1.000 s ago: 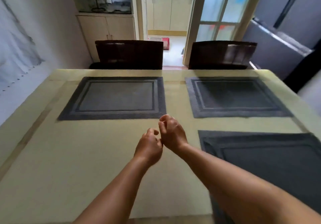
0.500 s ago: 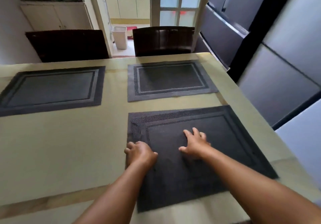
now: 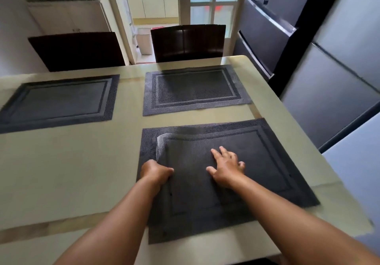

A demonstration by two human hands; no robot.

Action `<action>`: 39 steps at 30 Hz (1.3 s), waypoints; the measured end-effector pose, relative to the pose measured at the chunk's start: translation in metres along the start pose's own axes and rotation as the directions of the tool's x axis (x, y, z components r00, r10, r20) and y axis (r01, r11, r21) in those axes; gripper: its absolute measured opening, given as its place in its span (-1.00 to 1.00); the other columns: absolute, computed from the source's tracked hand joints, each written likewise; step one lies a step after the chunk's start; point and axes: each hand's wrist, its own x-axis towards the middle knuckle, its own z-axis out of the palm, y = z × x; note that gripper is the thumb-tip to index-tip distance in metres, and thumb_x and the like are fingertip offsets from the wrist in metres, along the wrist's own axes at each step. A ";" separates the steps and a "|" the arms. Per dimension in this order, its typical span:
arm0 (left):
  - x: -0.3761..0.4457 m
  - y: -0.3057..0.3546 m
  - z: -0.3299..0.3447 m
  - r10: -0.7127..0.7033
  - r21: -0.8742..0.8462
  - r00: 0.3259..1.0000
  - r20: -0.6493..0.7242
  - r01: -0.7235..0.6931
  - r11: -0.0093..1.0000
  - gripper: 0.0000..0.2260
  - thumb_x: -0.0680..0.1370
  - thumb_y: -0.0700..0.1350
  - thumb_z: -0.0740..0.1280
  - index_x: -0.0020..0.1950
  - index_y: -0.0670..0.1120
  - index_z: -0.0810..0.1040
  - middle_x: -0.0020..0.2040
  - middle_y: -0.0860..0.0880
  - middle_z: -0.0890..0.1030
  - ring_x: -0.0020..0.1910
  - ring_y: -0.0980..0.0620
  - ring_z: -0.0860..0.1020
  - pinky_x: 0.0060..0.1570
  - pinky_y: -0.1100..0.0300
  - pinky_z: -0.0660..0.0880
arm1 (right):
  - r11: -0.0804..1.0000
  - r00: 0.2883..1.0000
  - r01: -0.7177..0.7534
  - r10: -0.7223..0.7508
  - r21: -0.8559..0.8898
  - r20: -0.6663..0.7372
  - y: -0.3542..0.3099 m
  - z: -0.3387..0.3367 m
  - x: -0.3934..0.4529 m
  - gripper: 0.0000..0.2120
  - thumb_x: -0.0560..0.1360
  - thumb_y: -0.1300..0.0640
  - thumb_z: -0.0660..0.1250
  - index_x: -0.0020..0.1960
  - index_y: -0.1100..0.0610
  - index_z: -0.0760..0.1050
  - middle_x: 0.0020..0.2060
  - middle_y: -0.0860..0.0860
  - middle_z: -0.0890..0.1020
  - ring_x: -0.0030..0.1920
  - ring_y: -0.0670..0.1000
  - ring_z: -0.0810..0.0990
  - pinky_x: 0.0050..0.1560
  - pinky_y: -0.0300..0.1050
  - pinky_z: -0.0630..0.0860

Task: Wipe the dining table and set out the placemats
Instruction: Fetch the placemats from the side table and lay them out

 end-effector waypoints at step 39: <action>0.173 -0.317 -0.389 -0.052 0.280 0.851 -0.522 0.229 0.932 -0.36 0.44 -0.20 0.40 0.41 -0.14 0.11 0.34 -0.26 0.31 0.26 -0.27 0.40 0.21 -0.10 0.38 | 0.747 0.787 0.617 -0.588 -0.248 0.188 -0.423 0.168 -0.070 -0.33 0.43 -0.26 0.22 0.45 -0.26 0.00 0.47 -0.05 0.01 0.43 0.14 0.00 0.34 0.20 0.13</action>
